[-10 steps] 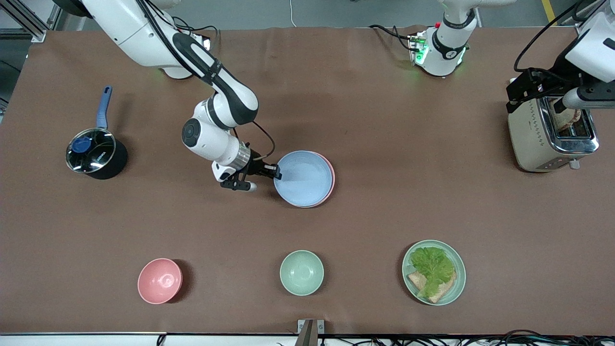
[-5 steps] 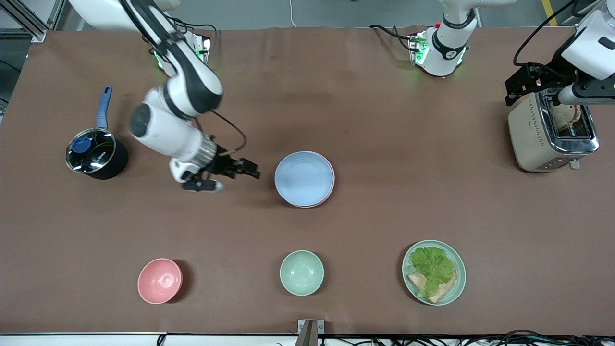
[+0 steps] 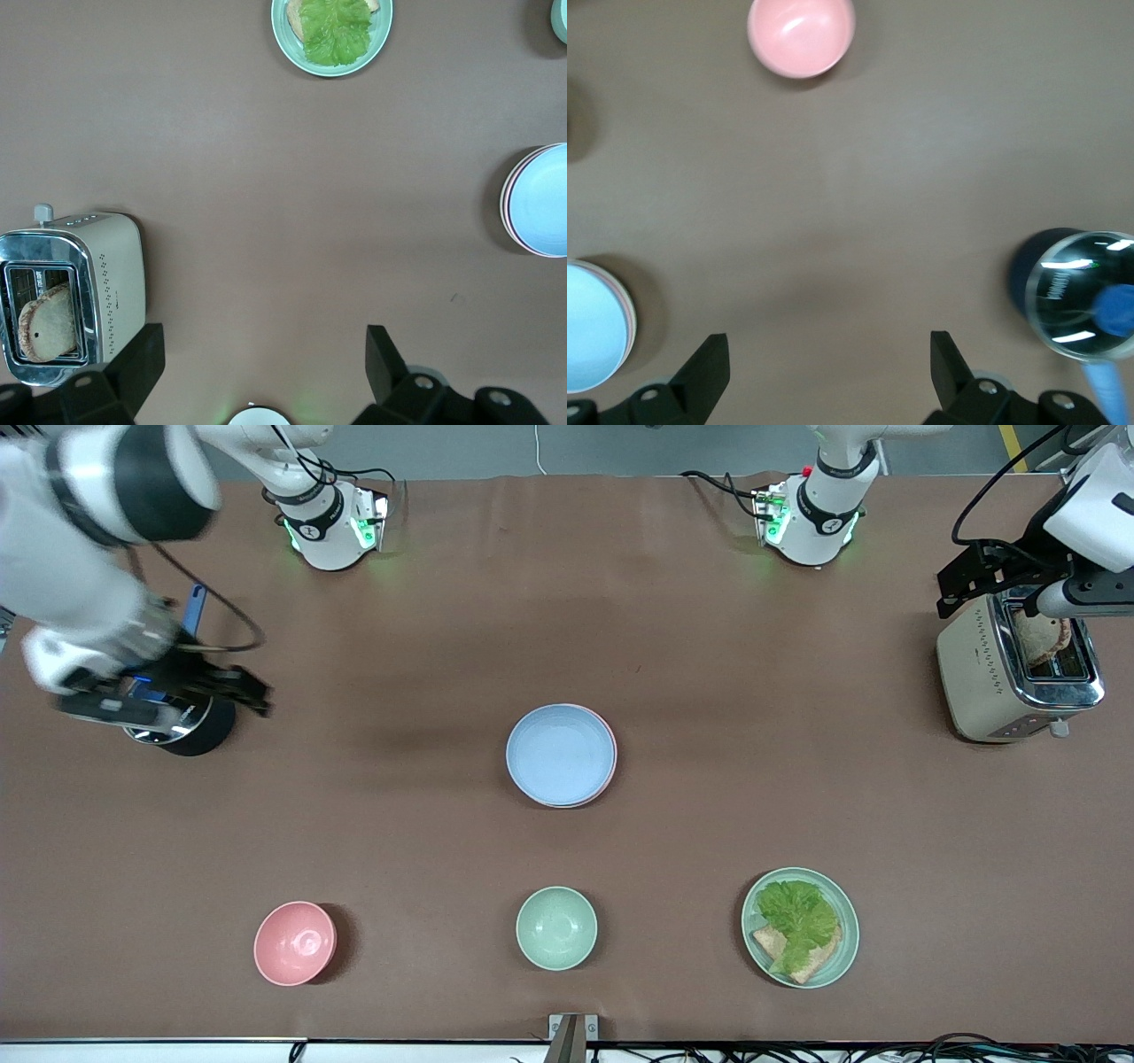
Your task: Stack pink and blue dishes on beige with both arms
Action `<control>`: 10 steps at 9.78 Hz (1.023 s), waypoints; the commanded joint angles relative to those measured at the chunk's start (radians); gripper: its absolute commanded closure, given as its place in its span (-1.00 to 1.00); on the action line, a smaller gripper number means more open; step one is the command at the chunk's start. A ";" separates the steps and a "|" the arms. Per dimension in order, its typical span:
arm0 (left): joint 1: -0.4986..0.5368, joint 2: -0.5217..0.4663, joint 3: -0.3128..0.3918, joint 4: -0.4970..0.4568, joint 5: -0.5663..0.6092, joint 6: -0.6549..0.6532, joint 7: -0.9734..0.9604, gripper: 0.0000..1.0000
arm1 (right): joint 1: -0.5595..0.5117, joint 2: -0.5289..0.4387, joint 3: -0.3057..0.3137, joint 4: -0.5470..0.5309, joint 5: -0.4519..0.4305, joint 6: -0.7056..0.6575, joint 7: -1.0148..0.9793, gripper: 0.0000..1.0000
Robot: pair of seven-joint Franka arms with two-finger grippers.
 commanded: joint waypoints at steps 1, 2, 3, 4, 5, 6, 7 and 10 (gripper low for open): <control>0.003 -0.004 0.002 -0.032 0.000 -0.006 0.009 -1.00 | 0.021 0.026 -0.090 0.167 -0.023 -0.115 -0.089 -1.00; 0.004 -0.004 0.003 -0.032 -0.003 -0.006 0.009 -1.00 | 0.024 0.026 -0.128 0.230 -0.019 -0.160 -0.157 -1.00; 0.003 -0.002 0.005 -0.029 0.002 -0.006 0.009 -1.00 | 0.017 0.027 -0.133 0.287 -0.022 -0.222 -0.165 -1.00; 0.004 -0.007 0.005 -0.029 0.000 -0.007 0.011 -1.00 | 0.012 0.034 -0.139 0.345 -0.017 -0.276 -0.171 -1.00; 0.004 -0.005 0.006 -0.027 0.002 -0.007 0.011 -1.00 | 0.010 0.041 -0.147 0.379 -0.016 -0.309 -0.180 -1.00; 0.004 -0.005 0.006 -0.027 0.002 -0.007 0.011 -1.00 | 0.010 0.043 -0.149 0.380 -0.023 -0.309 -0.203 -1.00; 0.004 -0.002 0.008 -0.029 0.004 -0.007 0.011 -1.00 | 0.009 0.046 -0.147 0.380 -0.022 -0.307 -0.205 -1.00; 0.004 -0.002 0.008 -0.026 0.002 -0.007 0.011 -1.00 | 0.014 0.052 -0.147 0.372 -0.022 -0.312 -0.202 -1.00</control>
